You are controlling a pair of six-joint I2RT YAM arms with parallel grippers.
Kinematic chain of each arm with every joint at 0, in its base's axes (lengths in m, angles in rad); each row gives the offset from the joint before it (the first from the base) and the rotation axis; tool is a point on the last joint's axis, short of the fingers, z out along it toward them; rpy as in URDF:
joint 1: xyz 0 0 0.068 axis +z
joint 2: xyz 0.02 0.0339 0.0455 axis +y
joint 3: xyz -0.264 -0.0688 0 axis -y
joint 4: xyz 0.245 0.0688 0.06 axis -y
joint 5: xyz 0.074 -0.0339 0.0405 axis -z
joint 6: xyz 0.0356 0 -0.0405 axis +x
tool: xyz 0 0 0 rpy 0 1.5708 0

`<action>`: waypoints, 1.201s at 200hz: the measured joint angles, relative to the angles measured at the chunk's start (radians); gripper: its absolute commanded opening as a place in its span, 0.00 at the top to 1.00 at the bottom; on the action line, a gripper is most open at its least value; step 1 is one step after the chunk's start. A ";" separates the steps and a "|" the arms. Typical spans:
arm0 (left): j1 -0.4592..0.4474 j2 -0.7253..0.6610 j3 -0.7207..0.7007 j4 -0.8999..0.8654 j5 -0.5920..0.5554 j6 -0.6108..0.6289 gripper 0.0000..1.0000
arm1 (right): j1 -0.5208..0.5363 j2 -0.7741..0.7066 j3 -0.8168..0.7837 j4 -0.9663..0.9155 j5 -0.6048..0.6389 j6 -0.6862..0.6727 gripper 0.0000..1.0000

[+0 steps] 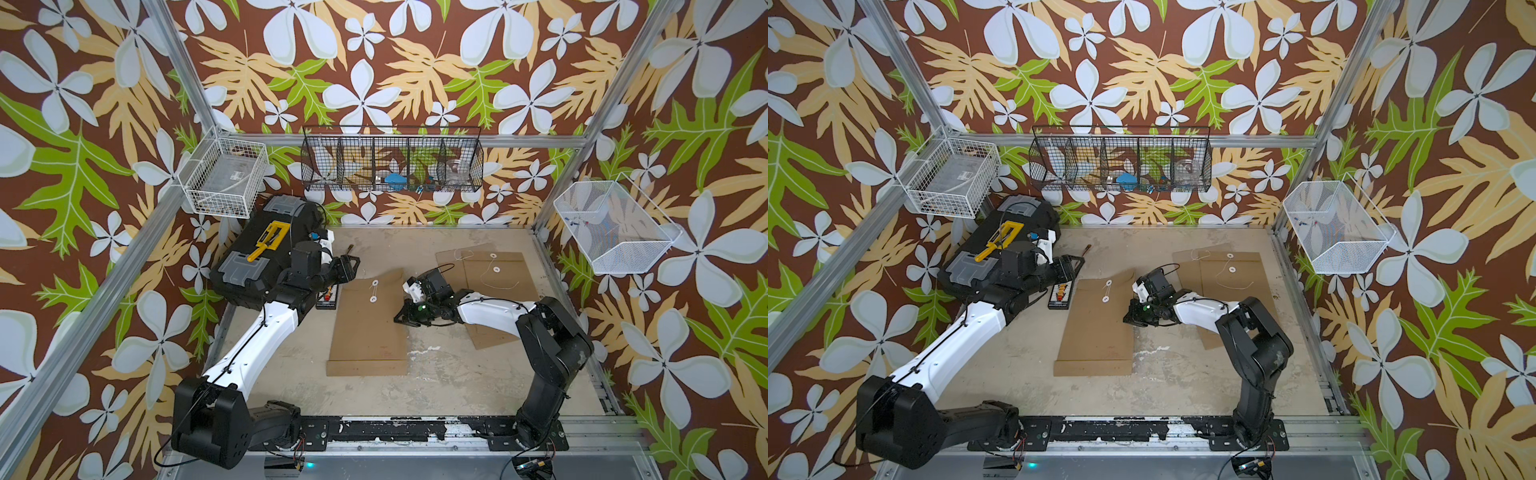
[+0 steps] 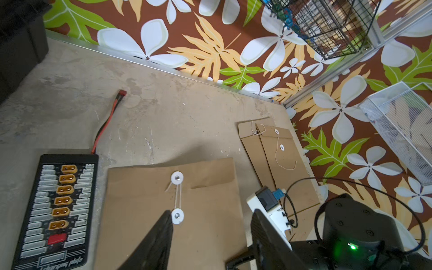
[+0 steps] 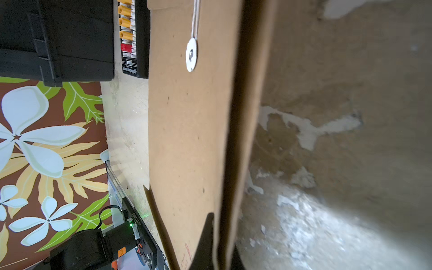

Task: Close the mouth of the file bag
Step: Place the file bag at the center of the board.

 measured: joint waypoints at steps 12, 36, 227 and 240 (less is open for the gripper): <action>-0.018 -0.001 -0.003 0.002 -0.011 0.000 0.43 | 0.005 0.027 0.019 -0.008 0.002 -0.003 1.00; -0.023 0.005 0.000 0.005 -0.018 -0.022 0.43 | 0.018 0.064 0.055 -0.021 0.016 -0.008 0.96; -0.242 0.073 -0.025 0.051 -0.096 0.003 0.42 | -0.273 -0.132 0.130 -0.398 0.672 -0.349 0.36; -0.272 0.094 -0.026 0.055 -0.099 0.003 0.42 | -0.283 -0.119 0.116 -0.414 0.776 -0.371 0.36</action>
